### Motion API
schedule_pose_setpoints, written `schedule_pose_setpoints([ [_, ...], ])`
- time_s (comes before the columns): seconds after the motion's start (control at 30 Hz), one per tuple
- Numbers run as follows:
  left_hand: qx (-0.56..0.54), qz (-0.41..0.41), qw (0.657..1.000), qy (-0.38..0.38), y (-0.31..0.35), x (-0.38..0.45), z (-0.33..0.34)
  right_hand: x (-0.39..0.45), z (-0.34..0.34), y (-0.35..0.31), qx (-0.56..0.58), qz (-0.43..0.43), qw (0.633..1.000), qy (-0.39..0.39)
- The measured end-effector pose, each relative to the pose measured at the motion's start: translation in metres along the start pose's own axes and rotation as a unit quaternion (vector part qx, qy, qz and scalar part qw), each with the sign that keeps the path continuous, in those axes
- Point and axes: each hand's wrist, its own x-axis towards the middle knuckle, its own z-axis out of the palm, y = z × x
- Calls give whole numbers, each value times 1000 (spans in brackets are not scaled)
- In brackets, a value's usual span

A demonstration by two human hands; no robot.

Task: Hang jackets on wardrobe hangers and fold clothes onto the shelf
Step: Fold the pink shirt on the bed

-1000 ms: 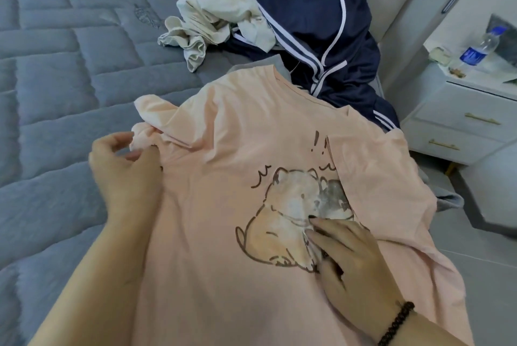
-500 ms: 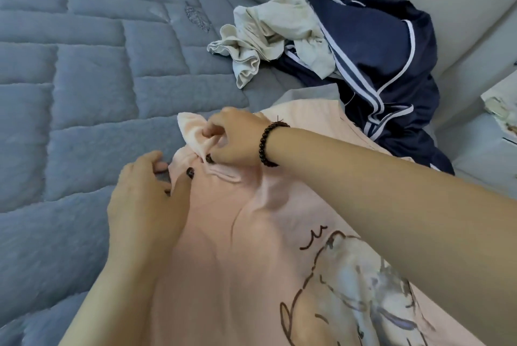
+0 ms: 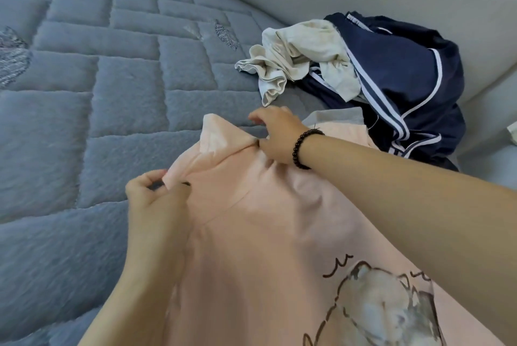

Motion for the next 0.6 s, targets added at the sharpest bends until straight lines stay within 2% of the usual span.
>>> schedule_pose_setpoints([
  [0.13,-58,-11,998,-22,2,-7,4,4,7,-24,185,76,979,-35],
  [0.23,-26,11,999,-20,3,-12,7,16,12,-37,82,44,992,-85],
  [0.27,-11,19,999,-29,3,-14,9,18,11,-42,49,32,995,-77],
  [0.33,18,36,998,-43,3,-17,11,28,4,-47,61,26,997,-37],
  [0.43,6,54,999,-7,4,-15,8,37,-12,-57,89,29,996,16],
  [0.53,40,142,989,33,4,-15,9,42,-18,-67,35,33,997,-58],
  [0.6,98,268,957,47,6,-23,13,36,-18,-67,99,63,987,-114],
])
